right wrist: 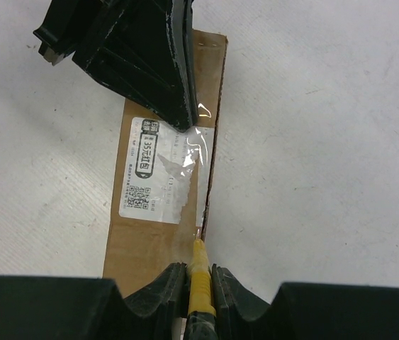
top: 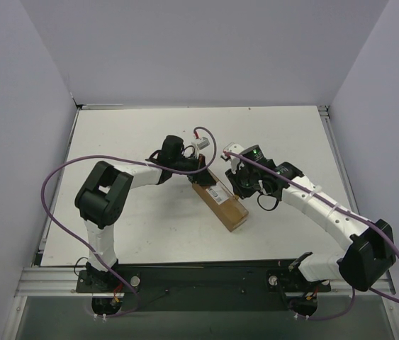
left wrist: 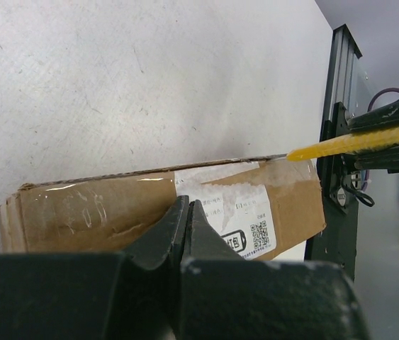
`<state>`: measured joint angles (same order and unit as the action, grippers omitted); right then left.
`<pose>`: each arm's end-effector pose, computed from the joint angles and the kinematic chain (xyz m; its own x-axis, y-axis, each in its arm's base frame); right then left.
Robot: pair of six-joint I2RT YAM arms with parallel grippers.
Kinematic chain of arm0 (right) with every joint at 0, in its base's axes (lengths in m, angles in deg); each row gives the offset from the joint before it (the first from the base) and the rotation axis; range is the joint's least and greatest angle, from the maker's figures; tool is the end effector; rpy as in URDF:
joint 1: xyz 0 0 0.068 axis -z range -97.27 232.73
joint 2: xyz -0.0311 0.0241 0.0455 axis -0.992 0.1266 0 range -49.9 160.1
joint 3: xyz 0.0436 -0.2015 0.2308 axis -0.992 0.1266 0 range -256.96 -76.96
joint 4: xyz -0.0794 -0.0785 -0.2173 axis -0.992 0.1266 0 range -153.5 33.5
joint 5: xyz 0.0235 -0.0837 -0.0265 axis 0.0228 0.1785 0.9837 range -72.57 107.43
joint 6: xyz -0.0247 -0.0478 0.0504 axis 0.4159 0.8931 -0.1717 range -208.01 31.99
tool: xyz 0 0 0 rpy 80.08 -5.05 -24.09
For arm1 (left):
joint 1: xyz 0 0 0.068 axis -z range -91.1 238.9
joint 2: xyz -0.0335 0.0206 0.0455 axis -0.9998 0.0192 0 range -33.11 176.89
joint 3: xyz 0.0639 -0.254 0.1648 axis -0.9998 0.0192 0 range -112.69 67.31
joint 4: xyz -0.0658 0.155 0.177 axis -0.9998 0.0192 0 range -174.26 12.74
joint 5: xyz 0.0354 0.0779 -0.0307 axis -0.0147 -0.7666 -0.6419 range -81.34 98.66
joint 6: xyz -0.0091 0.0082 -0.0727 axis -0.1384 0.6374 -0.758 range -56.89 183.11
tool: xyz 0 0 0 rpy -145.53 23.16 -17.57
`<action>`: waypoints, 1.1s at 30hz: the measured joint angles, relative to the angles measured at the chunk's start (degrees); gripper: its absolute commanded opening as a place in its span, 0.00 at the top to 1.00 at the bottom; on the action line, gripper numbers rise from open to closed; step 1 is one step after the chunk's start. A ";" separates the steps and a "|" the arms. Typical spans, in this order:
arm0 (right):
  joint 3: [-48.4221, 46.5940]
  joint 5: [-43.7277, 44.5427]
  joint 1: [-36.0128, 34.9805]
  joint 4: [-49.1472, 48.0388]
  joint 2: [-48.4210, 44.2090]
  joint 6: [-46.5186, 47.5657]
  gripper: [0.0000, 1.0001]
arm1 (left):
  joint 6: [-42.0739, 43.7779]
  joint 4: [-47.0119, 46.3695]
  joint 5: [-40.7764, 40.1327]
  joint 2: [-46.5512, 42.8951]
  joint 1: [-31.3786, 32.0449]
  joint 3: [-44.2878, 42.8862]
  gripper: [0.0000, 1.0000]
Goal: Unpack the express box
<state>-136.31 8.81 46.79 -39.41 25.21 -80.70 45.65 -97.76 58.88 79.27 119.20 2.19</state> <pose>0.2215 0.1721 0.3148 -0.4290 -0.4663 -0.7736 -0.7339 0.6793 -0.0025 0.3447 -0.2563 0.2038 -0.7201 0.1985 -0.6649 0.6902 0.3035 -0.6569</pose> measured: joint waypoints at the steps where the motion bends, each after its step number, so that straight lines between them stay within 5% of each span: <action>1: 0.00 0.17 -0.11 0.22 -0.09 -0.07 1.00 | 0.02 -0.02 -0.22 -0.04 -0.02 0.02 1.00; 33: -0.76 2.21 -1.27 8.81 -1.75 -1.95 1.00 | 3.26 1.92 -6.97 -5.16 -3.67 3.91 1.00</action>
<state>-137.08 11.01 45.52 -30.60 23.46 -82.65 48.91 -95.84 51.90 74.11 115.53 6.10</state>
